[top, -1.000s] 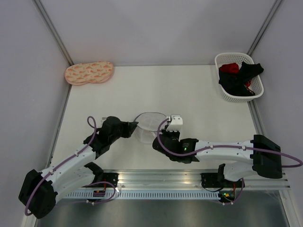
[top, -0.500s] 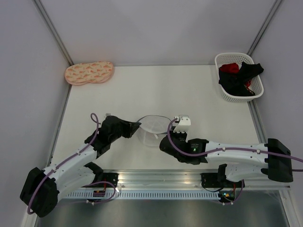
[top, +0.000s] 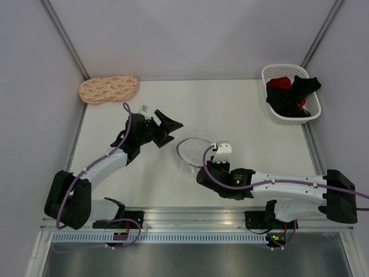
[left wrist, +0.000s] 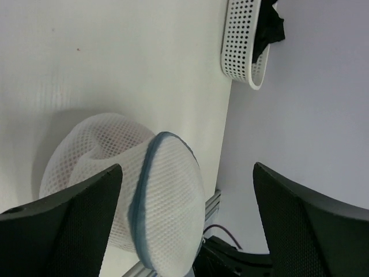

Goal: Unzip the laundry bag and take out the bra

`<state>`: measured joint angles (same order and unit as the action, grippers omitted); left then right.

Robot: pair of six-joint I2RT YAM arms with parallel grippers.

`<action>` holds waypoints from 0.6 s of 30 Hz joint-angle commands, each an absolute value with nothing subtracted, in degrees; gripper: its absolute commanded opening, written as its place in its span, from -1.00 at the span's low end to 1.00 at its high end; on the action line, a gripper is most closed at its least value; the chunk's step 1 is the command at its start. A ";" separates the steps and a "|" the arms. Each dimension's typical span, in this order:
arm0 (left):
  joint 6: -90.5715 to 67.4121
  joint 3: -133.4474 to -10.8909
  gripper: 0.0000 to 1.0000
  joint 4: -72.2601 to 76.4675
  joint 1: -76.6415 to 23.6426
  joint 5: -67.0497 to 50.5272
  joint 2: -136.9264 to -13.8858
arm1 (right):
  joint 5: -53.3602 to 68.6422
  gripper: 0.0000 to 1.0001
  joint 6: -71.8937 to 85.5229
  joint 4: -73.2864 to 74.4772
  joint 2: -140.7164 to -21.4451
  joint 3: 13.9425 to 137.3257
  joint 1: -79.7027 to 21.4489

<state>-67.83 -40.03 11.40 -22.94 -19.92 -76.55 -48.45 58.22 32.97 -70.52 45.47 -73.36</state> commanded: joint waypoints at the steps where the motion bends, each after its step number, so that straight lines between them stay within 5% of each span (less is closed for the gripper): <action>1: -58.98 -43.24 0.99 7.67 -23.12 -18.73 -69.80 | -45.89 -0.99 53.80 32.17 -69.08 46.76 -73.21; 18: -68.19 -26.90 0.99 -26.09 -26.02 -18.54 -29.03 | -9.06 -0.99 43.33 -1.58 -76.89 47.20 -73.39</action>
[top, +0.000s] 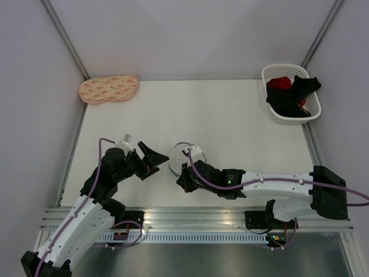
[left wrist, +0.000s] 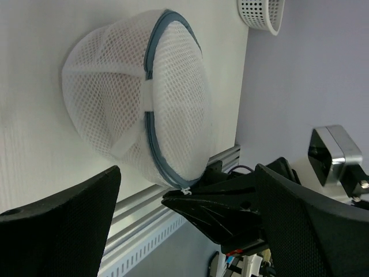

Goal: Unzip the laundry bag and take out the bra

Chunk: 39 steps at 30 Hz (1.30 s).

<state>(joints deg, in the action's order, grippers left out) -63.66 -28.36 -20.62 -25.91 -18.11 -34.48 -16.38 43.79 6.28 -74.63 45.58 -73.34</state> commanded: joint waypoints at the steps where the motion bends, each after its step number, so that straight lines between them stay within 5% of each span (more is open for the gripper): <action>1: -68.90 -25.68 0.99 -26.54 -26.02 -18.72 -28.05 | -8.97 -0.99 43.42 -1.93 -77.60 47.37 -73.39; 15: -71.27 -22.77 0.90 -18.03 -26.19 -16.79 -38.58 | -9.84 -0.99 42.36 -1.67 -82.00 49.48 -73.74; 21: -72.87 -23.19 0.26 -6.95 -26.37 -16.96 -44.73 | -10.11 -0.99 41.75 -0.62 -81.39 49.57 -73.92; 25: -72.25 -24.78 -0.47 -5.36 -26.46 -16.88 -48.07 | -10.63 -0.99 41.48 2.02 -80.60 49.92 -73.92; 30: -71.63 -24.79 -0.95 -4.66 -26.72 -17.23 -49.13 | -12.47 -0.99 41.83 3.68 -78.40 49.04 -73.83; 39: -66.63 -27.23 -0.96 -6.06 -26.54 -13.27 -50.00 | -17.31 -0.99 42.10 22.89 -80.50 54.40 -73.83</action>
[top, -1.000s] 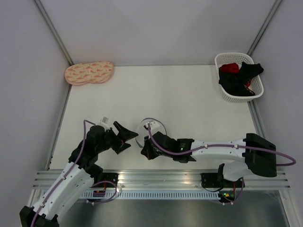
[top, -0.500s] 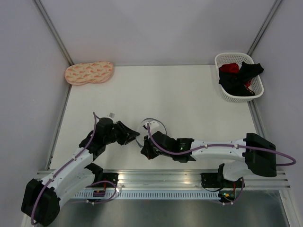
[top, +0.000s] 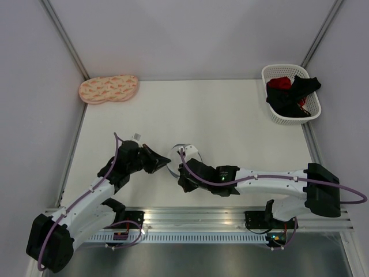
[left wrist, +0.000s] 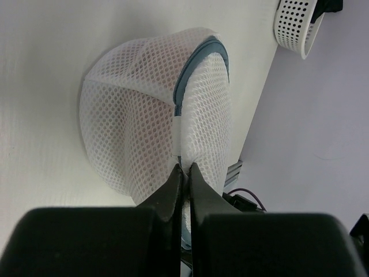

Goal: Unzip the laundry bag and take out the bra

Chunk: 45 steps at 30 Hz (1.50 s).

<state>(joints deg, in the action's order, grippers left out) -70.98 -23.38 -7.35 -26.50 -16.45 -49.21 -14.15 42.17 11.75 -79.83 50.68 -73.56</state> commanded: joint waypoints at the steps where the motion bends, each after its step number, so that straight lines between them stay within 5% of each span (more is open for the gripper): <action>1: -65.75 -27.77 -0.95 -6.59 -26.54 -13.18 -51.05 | -18.10 -0.99 42.10 24.77 -81.46 54.84 -73.83; 12: -50.11 -38.30 -0.96 -8.34 -25.14 -19.95 -64.84 | -30.92 -0.99 47.63 43.66 -82.27 54.67 -69.62; 21: -32.79 -57.64 -0.92 -11.26 -24.35 -34.44 -84.97 | -36.21 -0.99 40.44 43.08 -84.11 56.77 -58.37; 23: -31.12 -60.46 -0.50 -9.68 -24.35 -38.84 -89.90 | -35.77 -0.99 39.20 42.28 -84.46 57.65 -57.83; 24: -31.03 -62.90 0.09 -9.06 -24.43 -39.20 -90.96 | -35.68 -0.99 39.03 41.58 -84.46 58.00 -57.83; 28: -30.93 -65.83 0.55 -9.22 -24.35 -33.68 -91.85 | -34.10 -0.99 38.85 39.73 -82.97 58.45 -57.74; 32: -35.58 -63.48 0.67 -17.92 -24.35 -20.07 -85.55 | -31.57 -0.99 38.50 38.24 -81.48 57.66 -57.75; 45: -63.18 -27.87 0.72 -16.09 -26.37 -22.23 -46.25 | 9.21 -0.99 39.46 2.47 -78.04 47.64 -57.83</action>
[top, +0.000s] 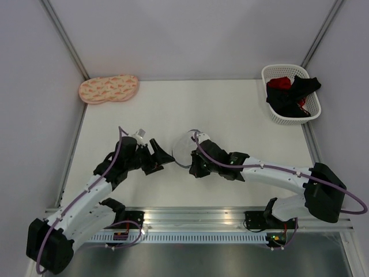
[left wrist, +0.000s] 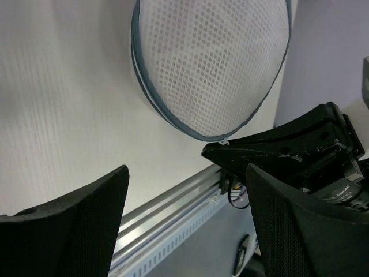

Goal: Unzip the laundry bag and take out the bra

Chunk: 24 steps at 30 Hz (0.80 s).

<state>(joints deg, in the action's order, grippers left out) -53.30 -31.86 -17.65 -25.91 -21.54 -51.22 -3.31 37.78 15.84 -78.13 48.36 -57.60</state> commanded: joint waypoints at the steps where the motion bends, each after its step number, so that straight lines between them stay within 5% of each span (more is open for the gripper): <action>1: -66.06 -25.34 0.72 -15.65 -26.37 -22.24 -42.84 | 10.62 -0.99 40.07 1.50 -79.44 47.72 -57.83; 6: -73.73 -19.61 0.79 -8.20 -26.98 -22.32 -40.42 | 11.78 -0.99 40.52 0.44 -83.23 49.04 -58.71; 18: -80.07 -21.97 0.75 11.34 -32.16 -16.70 -60.09 | 9.23 -0.99 40.61 0.62 -82.62 49.13 -61.00; 24: -79.55 -22.94 0.21 13.10 -33.31 -14.68 -62.58 | 8.18 -0.99 40.08 3.25 -81.21 49.48 -61.08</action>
<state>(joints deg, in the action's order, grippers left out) -78.30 -20.86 8.43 -32.95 -17.37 -62.65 9.13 40.25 3.57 -83.57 47.94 -60.64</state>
